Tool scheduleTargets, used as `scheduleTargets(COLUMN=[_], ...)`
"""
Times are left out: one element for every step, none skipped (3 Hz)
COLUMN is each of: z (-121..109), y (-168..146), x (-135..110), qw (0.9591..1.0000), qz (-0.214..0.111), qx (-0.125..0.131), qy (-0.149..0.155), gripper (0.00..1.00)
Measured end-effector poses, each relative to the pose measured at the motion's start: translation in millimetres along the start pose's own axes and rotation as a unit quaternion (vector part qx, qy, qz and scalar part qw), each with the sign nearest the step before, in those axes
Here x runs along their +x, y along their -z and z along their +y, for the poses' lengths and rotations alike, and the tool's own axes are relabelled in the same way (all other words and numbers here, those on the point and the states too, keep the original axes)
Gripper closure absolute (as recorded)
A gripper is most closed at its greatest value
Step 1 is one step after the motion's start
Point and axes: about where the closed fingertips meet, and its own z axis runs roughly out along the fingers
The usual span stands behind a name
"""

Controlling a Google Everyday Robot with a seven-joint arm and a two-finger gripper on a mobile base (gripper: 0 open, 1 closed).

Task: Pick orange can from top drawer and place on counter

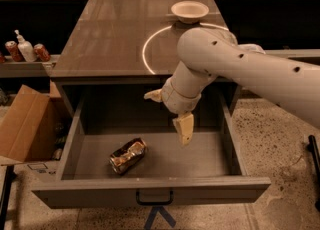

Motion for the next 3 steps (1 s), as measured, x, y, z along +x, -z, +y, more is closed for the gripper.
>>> scheduleTargets(z=[-19,-29,-28], y=[-33,-60,-88], x=[-15,-31,-51], qw=[0.9986,0.9959,0.9924], qz=[-0.017,-0.033,-0.052], qx=[-0.004,-0.01,-0.025], qy=[0.05,0.084,0.109], gripper=[0.0,0.0,0.0])
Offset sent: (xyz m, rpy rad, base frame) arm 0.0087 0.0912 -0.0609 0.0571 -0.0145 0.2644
